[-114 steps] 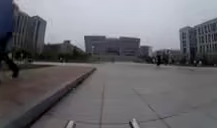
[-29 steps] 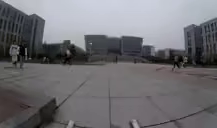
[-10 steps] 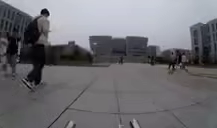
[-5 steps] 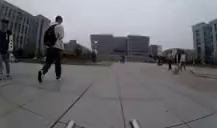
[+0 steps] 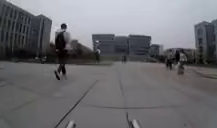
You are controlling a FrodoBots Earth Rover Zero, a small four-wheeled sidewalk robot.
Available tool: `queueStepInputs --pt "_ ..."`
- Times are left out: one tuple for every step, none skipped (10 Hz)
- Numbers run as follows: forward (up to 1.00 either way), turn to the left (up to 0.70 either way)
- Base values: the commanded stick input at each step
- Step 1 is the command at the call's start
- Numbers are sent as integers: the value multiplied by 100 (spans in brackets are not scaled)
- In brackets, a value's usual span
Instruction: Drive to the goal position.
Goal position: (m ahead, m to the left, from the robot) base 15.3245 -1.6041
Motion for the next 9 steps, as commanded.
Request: queueStepInputs --pt "70 -2" --pt "70 -2" --pt "70 -2" --pt "70 -3" --pt "70 -25" --pt "70 -35" --pt "70 -35" --pt "70 -24" --pt "70 -13"
